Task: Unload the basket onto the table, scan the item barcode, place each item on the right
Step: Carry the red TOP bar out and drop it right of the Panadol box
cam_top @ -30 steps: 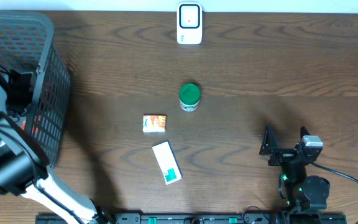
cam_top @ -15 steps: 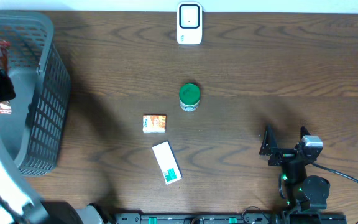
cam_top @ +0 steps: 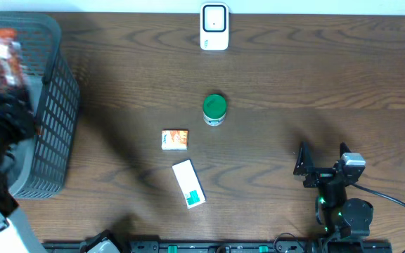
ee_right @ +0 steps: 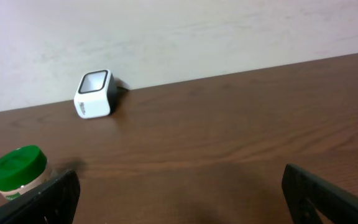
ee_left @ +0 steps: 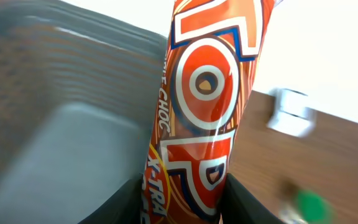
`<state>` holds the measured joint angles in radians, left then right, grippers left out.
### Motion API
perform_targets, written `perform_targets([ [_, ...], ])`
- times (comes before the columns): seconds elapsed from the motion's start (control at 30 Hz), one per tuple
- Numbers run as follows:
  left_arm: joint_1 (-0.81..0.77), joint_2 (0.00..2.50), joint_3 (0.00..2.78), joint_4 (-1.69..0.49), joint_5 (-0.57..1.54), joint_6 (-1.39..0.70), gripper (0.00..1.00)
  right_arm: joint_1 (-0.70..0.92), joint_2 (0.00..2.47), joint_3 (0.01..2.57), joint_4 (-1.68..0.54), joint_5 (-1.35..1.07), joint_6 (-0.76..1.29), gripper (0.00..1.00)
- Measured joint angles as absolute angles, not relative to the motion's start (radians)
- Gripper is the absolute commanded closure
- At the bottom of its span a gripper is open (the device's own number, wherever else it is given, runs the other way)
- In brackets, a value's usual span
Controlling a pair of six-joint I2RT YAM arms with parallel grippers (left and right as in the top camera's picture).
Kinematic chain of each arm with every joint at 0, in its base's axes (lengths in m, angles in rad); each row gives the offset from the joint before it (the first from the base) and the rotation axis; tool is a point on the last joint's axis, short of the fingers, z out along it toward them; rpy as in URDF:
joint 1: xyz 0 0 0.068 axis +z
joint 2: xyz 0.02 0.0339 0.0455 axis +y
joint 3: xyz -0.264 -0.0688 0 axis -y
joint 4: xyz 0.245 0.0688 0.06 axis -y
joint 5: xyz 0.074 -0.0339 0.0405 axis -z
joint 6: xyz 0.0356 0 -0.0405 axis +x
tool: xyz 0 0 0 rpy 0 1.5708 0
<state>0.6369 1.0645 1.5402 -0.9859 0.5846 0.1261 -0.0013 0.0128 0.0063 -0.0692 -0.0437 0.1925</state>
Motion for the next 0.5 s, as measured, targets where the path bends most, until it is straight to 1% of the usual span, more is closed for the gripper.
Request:
perform_targets([
  [0.1, 0.605, 1.056, 1.54, -1.069, 0.716, 0.128, 0.62, -0.001, 0.013, 0.006, -0.069, -0.044, 0.192, 0.01],
  [0.23, 0.493, 1.06, 1.537, -1.162, 0.8, 0.141, 0.61, -0.001, 0.012, 0.006, -0.069, -0.044, 0.192, 0.01],
  [0.37, 0.347, 1.058, 1.498, -1.162, 0.83, 0.159, 0.61, -0.001, 0.012, 0.006, -0.069, -0.044, 0.192, 0.01],
  [0.5, 0.203, 1.06, 1.42, -1.11, 0.822, 0.162, 0.61, -0.001, 0.012, 0.006, -0.069, -0.044, 0.192, 0.01],
])
